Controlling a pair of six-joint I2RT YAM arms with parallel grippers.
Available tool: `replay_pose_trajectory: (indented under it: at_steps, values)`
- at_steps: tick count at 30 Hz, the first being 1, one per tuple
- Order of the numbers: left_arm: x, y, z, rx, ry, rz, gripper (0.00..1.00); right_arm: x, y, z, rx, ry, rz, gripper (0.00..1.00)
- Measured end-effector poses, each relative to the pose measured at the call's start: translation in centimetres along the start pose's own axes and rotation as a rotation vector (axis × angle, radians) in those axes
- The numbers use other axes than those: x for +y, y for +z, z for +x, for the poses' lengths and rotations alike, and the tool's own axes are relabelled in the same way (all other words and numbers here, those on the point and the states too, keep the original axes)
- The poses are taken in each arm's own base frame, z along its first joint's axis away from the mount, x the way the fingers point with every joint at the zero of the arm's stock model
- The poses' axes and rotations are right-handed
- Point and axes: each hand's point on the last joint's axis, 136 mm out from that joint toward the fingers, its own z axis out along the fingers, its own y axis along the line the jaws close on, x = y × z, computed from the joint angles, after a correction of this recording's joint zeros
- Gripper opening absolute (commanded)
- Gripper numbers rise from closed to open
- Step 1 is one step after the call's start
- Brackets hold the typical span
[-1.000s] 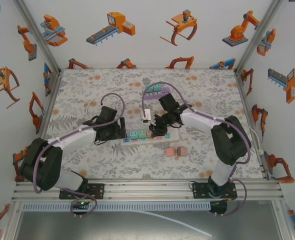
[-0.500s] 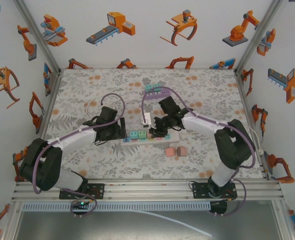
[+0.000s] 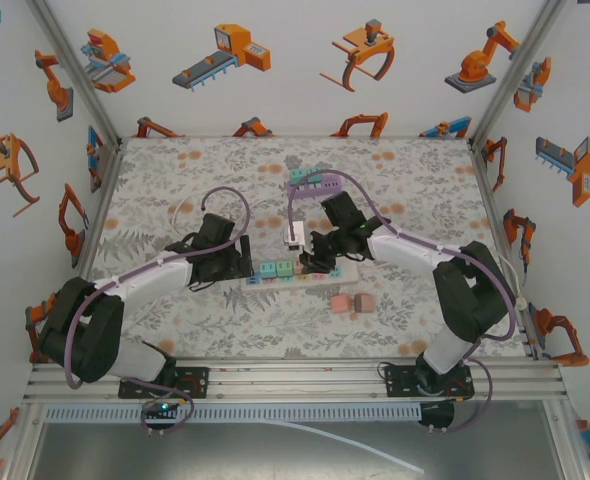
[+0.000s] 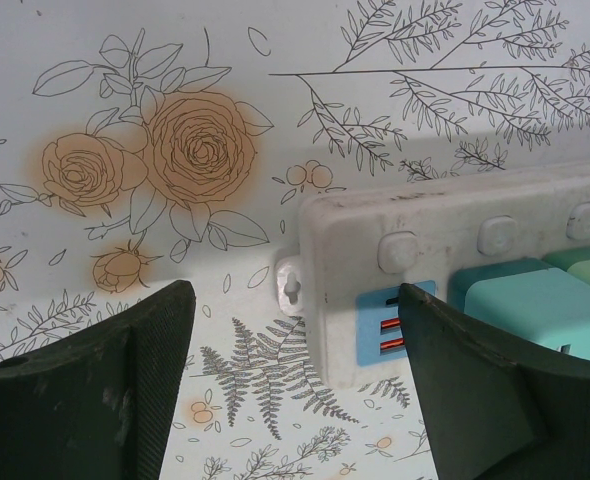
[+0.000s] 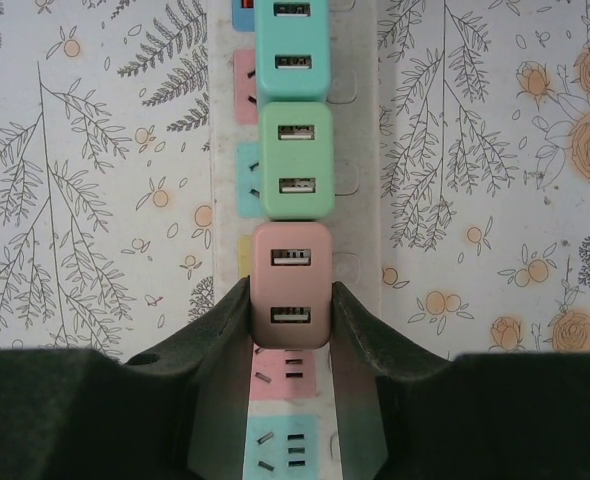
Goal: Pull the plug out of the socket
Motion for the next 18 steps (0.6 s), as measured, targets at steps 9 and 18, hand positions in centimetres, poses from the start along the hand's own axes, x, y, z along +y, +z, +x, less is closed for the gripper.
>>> replay_pose_trajectory:
  at_steps: [9, 18]
  values:
    - [0.2, -0.4, 0.4, 0.009, 0.003, -0.007, 0.76, -0.3, -1.0, -1.5, -0.043, -0.005, 0.036, 0.15]
    - [0.1, -1.2, 1.1, 0.036, 0.022, -0.001, 0.76, 0.0, -2.4, -2.8, -0.105, 0.047, 0.091, 0.13]
